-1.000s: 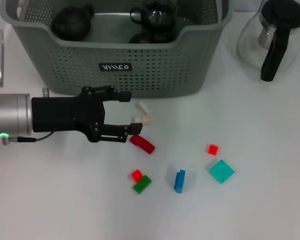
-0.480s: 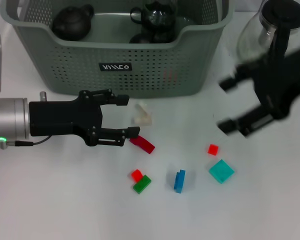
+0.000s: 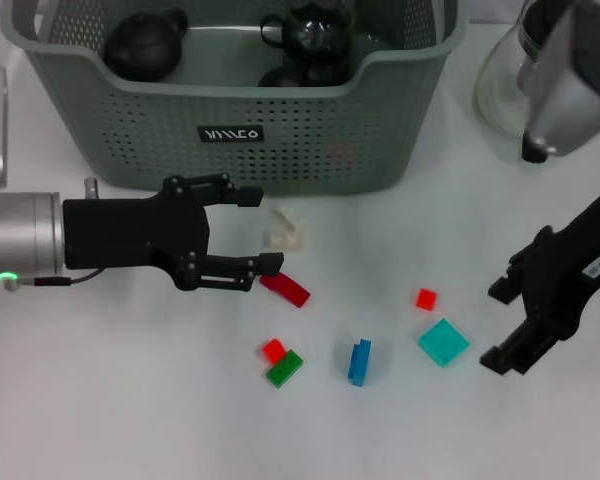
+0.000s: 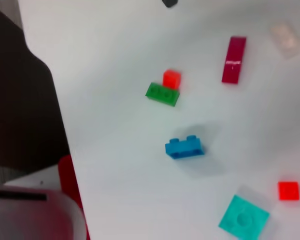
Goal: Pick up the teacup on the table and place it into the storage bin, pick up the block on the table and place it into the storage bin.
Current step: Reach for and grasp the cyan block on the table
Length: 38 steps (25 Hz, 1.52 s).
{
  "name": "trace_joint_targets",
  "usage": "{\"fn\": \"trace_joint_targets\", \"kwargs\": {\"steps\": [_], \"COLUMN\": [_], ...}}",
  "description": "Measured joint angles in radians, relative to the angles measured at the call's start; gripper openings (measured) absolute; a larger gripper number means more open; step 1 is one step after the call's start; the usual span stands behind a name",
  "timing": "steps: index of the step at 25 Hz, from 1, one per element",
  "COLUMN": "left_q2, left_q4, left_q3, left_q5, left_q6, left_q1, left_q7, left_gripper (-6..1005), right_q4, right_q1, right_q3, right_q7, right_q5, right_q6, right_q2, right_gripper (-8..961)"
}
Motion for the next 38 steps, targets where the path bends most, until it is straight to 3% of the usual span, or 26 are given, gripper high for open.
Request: {"fn": "trace_joint_targets", "kwargs": {"steps": [7, 12, 27, 38], "left_q2": [-0.007, -0.011, -0.011, -0.009], "left_q4": [-0.001, -0.001, -0.026, -0.025], "left_q3": [-0.001, -0.001, -0.024, -0.027], "left_q5": [0.001, 0.000, -0.002, -0.002], "left_q6": [-0.009, -0.009, -0.011, -0.002], "left_q1": [-0.003, 0.002, -0.004, -0.005], "left_q7": [0.003, 0.004, 0.045, 0.047], "left_gripper": [841, 841, 841, 841], "right_q4": [0.181, 0.255, 0.320, 0.348], "right_q1": [0.090, 0.129, 0.174, 0.173], "right_q3": [-0.156, -0.209, -0.371, -0.423], "right_q7": [0.049, 0.086, 0.257, 0.296], "right_q5": [-0.053, -0.051, 0.023, 0.033], "right_q6": [0.114, 0.186, 0.313, 0.377], "right_q2": [0.002, 0.005, 0.012, 0.012], "right_gripper": [912, 906, 892, 882]}}
